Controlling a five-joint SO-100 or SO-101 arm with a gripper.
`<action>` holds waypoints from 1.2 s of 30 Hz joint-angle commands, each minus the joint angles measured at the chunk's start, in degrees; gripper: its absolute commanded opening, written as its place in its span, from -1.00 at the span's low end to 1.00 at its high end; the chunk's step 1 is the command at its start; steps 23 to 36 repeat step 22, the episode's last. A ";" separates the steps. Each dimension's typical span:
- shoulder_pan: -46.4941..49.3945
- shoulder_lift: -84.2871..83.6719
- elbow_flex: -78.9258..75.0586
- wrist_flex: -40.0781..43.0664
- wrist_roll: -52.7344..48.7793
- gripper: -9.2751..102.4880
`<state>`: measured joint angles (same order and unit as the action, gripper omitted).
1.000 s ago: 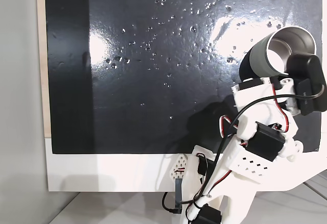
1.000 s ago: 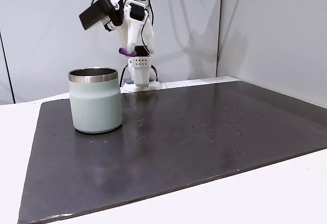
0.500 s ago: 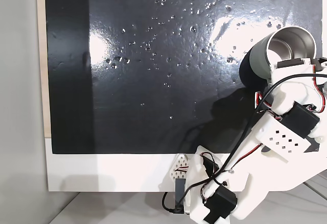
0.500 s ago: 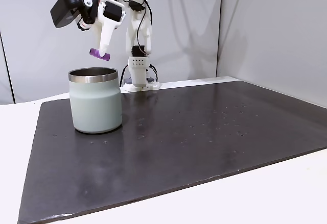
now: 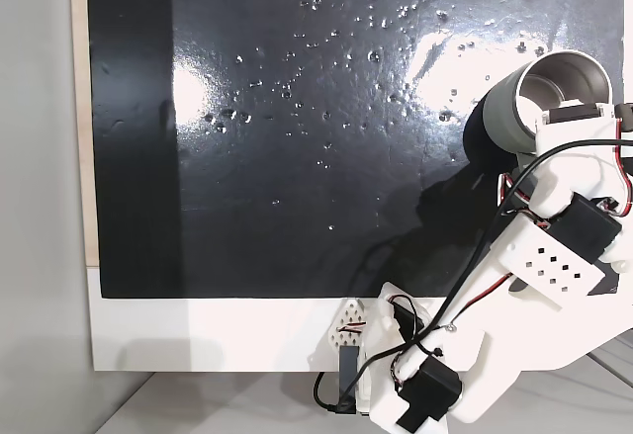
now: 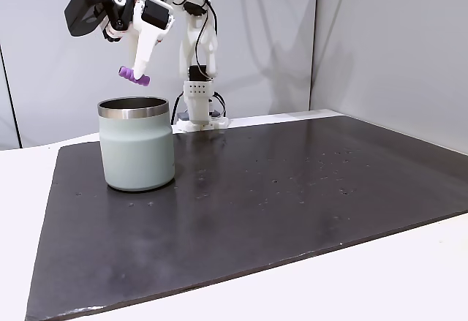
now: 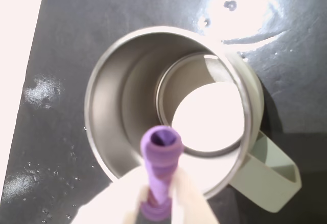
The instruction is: Grasp a pengrip and put it in the cup.
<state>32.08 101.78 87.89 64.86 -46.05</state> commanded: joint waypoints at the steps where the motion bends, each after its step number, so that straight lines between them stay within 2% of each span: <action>1: 0.18 1.05 -3.60 -1.49 0.35 -0.53; 4: 0.26 1.14 -3.43 -1.41 0.35 -0.34; 6: 0.26 1.14 -3.25 -1.41 0.35 -0.29; 36: -0.79 1.67 -3.16 0.53 0.44 -0.28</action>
